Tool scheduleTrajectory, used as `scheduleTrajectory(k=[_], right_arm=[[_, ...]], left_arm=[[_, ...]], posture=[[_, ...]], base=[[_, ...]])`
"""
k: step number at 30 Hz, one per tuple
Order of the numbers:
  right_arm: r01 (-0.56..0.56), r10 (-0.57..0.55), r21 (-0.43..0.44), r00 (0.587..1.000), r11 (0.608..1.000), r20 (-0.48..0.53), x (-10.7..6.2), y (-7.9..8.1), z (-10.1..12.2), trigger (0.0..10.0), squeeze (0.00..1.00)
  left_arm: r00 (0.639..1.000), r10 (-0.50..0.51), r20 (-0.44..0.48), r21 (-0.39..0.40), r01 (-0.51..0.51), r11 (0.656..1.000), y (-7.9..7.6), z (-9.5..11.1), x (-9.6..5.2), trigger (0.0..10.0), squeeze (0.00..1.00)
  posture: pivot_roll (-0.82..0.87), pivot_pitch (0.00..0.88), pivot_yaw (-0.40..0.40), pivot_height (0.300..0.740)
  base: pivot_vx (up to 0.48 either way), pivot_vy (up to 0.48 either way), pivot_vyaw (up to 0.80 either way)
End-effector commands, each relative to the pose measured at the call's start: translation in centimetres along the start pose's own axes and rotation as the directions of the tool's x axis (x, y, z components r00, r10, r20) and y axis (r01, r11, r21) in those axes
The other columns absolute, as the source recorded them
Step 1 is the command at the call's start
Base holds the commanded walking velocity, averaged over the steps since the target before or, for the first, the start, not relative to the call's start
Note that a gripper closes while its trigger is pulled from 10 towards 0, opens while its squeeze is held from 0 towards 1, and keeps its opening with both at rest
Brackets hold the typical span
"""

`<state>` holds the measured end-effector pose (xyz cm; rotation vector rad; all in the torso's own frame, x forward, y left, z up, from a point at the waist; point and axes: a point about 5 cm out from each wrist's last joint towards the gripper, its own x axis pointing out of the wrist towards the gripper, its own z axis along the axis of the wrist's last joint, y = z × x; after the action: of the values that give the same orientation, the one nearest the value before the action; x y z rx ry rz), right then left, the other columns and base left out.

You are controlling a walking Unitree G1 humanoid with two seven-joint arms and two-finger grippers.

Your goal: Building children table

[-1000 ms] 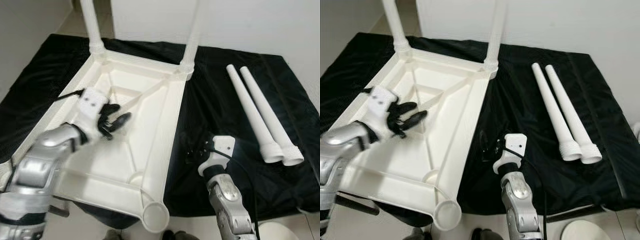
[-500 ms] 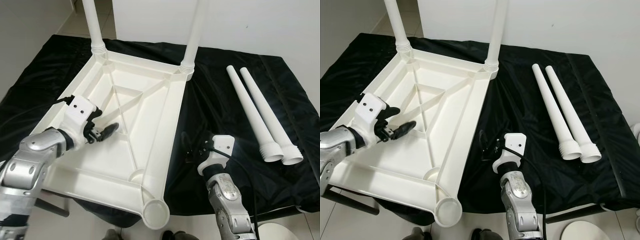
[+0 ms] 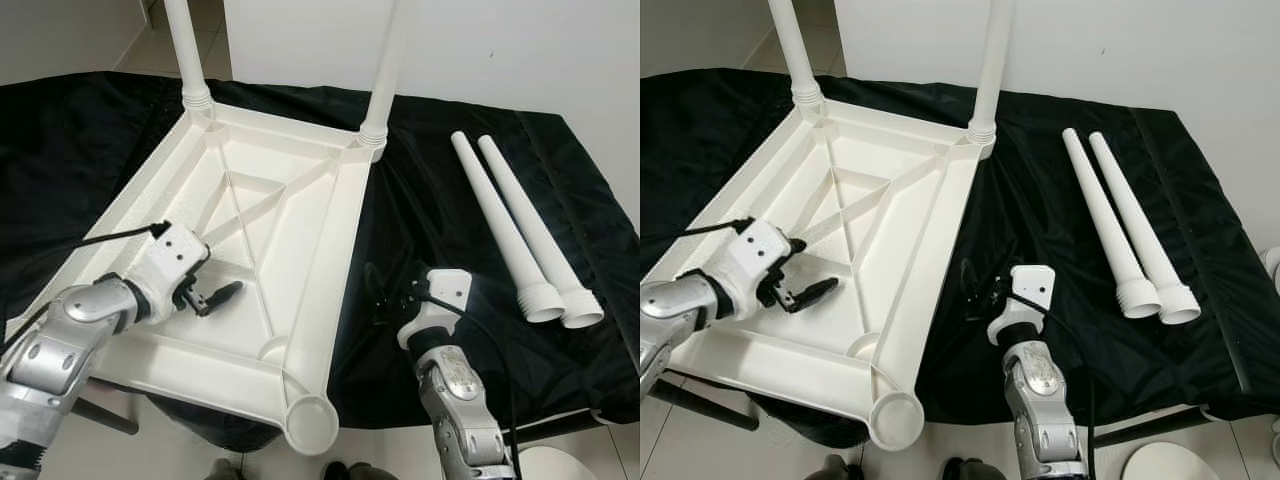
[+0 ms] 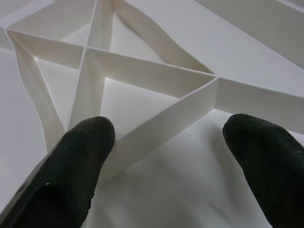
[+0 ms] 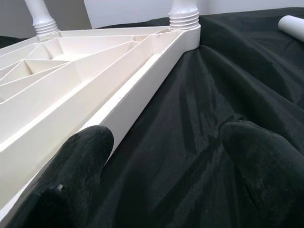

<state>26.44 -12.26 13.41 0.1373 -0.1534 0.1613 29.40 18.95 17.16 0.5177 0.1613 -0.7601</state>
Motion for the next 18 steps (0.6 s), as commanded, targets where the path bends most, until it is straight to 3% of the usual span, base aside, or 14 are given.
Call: scheduleTrajectory(k=[1,18], right_arm=[[-0.001,0.001,-0.003,1.0,1.0,-0.017,-0.1,0.0,-0.3,10.0,0.0],[0.007,-0.007,0.001,1.0,1.0,-0.02,-0.4,0.2,-0.5,10.0,0.0]], left_arm=[[0.933,-0.359,-0.024,0.025,0.36,0.933,-1.9,-0.3,-0.1,10.0,0.0],[0.931,-0.362,-0.039,0.109,0.364,0.925,-1.2,0.0,2.5,10.0,0.0]], posture=[[0.03,0.099,-0.029,0.74],[0.0,0.1,-0.005,0.74]], base=[[0.0,0.0,0.0],[0.0,0.0,0.0]])
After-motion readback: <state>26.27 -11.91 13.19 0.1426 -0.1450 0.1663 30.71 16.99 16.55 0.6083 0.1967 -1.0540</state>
